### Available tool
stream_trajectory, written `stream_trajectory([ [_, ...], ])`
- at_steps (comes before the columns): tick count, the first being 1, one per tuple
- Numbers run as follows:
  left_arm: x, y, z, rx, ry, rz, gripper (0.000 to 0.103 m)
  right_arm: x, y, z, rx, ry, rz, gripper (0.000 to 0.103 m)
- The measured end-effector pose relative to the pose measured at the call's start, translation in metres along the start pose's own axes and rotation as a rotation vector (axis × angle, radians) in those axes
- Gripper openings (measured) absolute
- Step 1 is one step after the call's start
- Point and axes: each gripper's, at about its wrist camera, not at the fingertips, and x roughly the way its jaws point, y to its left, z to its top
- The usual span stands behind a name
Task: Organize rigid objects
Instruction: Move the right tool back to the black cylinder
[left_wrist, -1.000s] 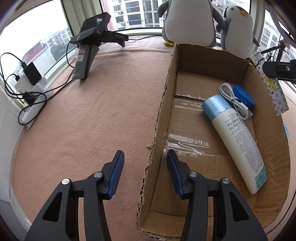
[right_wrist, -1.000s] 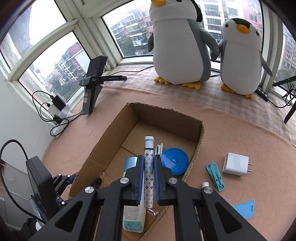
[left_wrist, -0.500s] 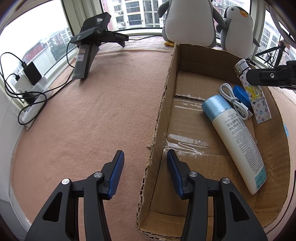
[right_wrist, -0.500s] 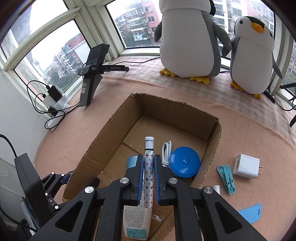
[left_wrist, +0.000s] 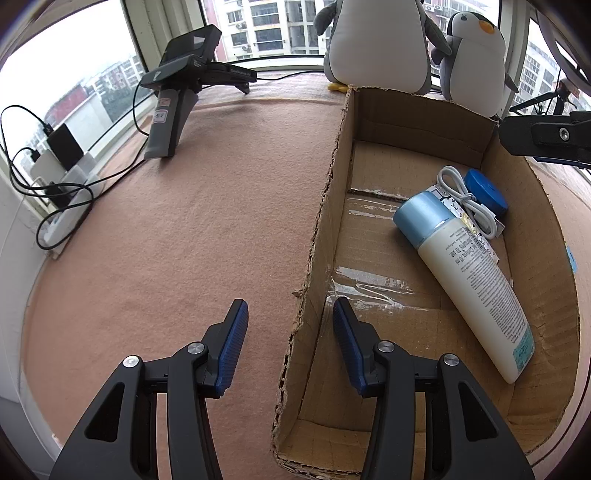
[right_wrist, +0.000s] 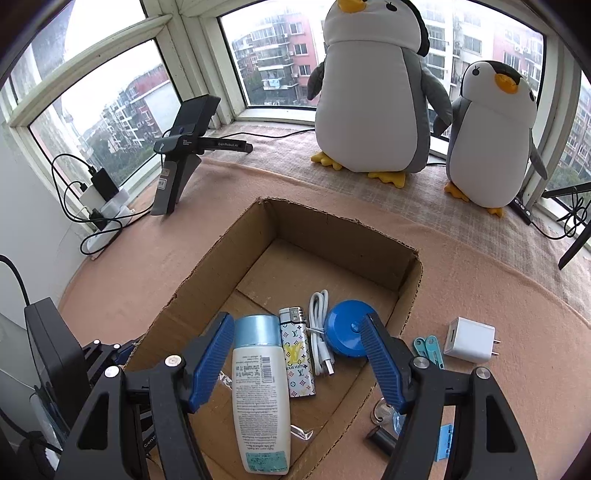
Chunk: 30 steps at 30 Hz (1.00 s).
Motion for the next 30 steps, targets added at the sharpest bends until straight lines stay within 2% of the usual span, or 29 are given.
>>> stream_trajectory([
  [7,0.000,0.000,0.000,0.000,0.000,0.000,0.047,-0.014,-0.016,-0.009,0.013,-0.004,-0.003,0.067],
  [19,0.000,0.000,0.000,0.001,0.000,0.001,0.047,-0.042,-0.072,-0.040,0.082,0.022,-0.029,0.067],
  [30,0.000,0.000,0.001,0.005,0.000,0.005,0.047,-0.038,-0.085,-0.070,0.019,0.095,-0.041,0.066],
])
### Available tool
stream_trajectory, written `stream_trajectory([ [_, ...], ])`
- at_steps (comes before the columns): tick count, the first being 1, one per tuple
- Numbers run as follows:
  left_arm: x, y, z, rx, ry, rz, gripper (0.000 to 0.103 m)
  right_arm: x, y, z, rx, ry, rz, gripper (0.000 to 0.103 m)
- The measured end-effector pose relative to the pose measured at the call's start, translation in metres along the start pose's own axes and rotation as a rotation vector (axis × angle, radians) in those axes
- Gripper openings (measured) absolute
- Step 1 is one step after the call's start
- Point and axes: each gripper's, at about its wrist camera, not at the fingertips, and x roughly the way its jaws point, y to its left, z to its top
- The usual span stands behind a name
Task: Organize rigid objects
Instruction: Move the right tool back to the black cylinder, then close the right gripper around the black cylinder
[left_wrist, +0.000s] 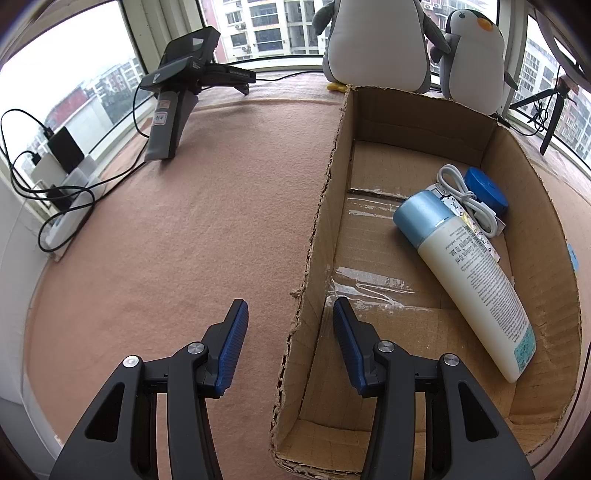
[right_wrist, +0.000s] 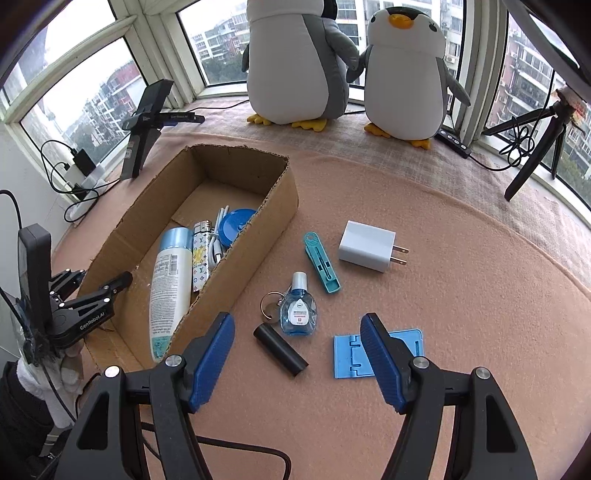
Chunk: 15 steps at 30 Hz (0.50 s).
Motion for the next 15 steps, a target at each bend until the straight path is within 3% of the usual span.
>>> stream_trajectory([
  [15,0.000,0.000,0.001,0.001,0.001,0.002,0.047,0.040,0.028,-0.017,-0.171,0.132,-0.002,0.043],
])
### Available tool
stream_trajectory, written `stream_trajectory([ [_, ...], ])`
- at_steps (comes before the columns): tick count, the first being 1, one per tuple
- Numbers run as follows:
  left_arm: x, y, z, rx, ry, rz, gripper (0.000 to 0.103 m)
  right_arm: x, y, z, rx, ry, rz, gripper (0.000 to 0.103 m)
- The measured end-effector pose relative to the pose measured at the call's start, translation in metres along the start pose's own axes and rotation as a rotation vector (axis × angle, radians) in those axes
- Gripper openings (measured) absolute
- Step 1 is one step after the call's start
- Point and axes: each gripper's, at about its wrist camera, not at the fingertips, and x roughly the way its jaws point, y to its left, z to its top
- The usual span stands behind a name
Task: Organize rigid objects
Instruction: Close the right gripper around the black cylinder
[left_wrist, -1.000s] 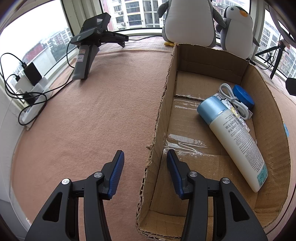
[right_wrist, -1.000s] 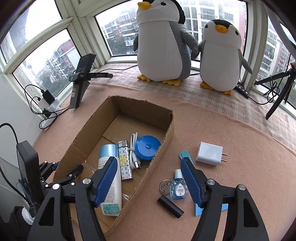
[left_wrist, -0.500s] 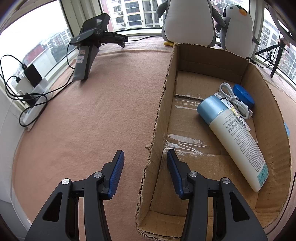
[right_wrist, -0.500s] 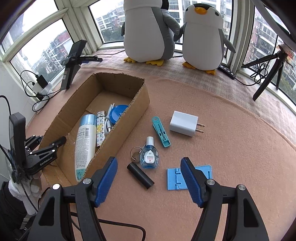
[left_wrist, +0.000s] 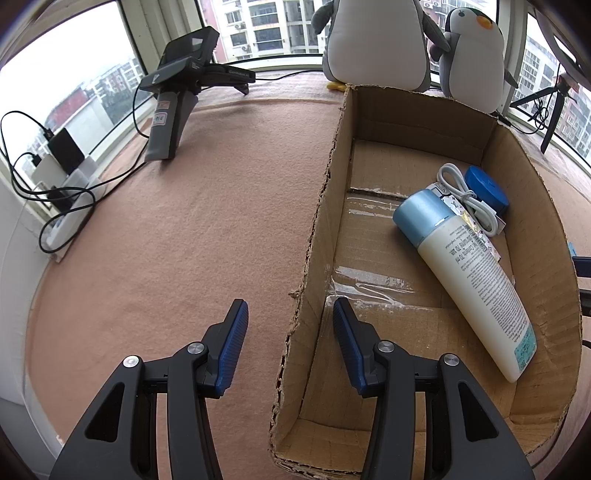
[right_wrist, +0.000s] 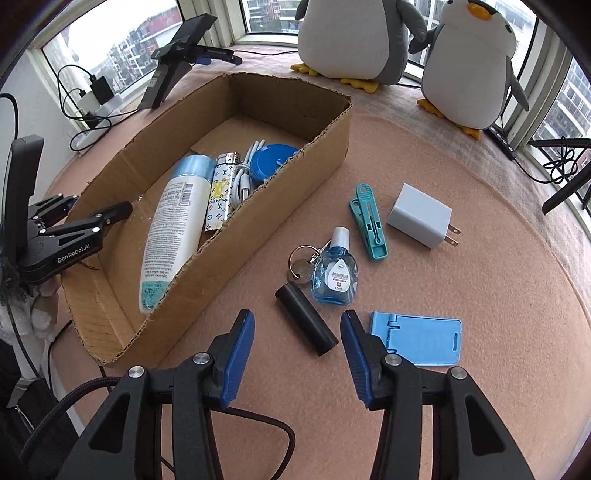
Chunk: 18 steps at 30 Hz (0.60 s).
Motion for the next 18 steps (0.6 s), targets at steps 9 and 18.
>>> stream_trajectory([
  [9,0.000,0.000,0.000,0.000,0.000,0.000,0.047,0.019,0.002,0.003,-0.014,0.055,-0.002,0.031],
  [18,0.001,0.001,0.000,-0.001,0.000,-0.001,0.047,0.021,0.006,0.002,-0.020,0.064,-0.024,0.015],
])
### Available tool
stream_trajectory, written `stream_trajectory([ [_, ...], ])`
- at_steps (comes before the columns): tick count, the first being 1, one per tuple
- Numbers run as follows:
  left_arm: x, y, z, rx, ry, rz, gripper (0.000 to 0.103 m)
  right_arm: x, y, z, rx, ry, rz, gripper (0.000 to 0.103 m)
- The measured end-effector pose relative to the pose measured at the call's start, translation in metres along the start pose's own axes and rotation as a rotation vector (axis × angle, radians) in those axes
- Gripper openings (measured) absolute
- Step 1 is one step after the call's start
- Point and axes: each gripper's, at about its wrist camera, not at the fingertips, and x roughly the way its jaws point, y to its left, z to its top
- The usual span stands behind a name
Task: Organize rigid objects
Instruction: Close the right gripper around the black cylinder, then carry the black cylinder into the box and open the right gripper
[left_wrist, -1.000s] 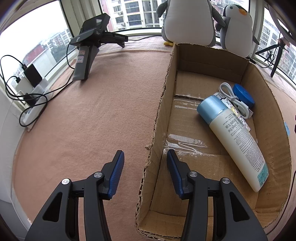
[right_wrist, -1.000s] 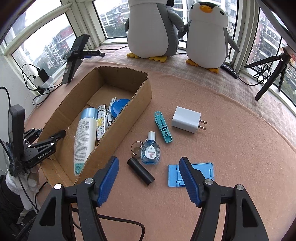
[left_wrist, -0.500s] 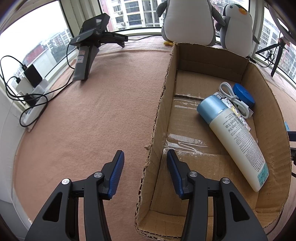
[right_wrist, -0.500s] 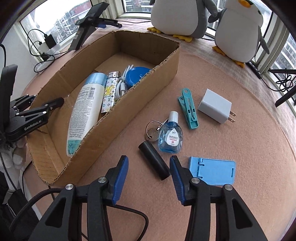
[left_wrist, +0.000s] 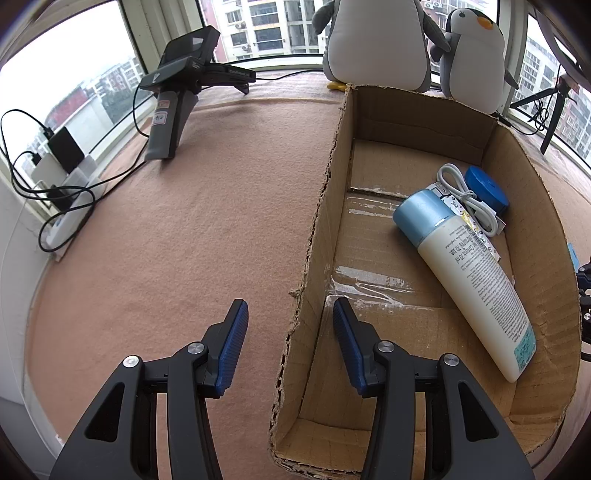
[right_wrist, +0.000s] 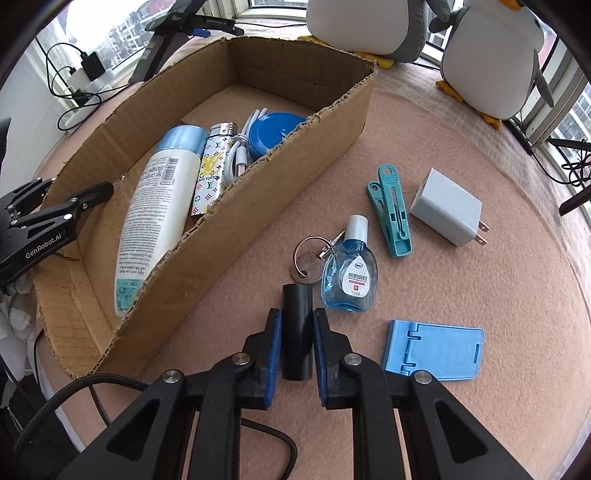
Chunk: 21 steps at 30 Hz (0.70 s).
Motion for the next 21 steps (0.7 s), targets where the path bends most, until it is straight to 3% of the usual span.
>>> stream_trajectory([
  [10,0.001,0.000,-0.001,0.000,-0.001,0.000,0.047,-0.015,0.001,-0.010,0.088,-0.063,0.001,0.015],
  [21,0.000,0.000,-0.001,0.001,-0.002,0.002,0.047,-0.048,0.013,-0.007,0.083,-0.124,-0.070,0.015],
])
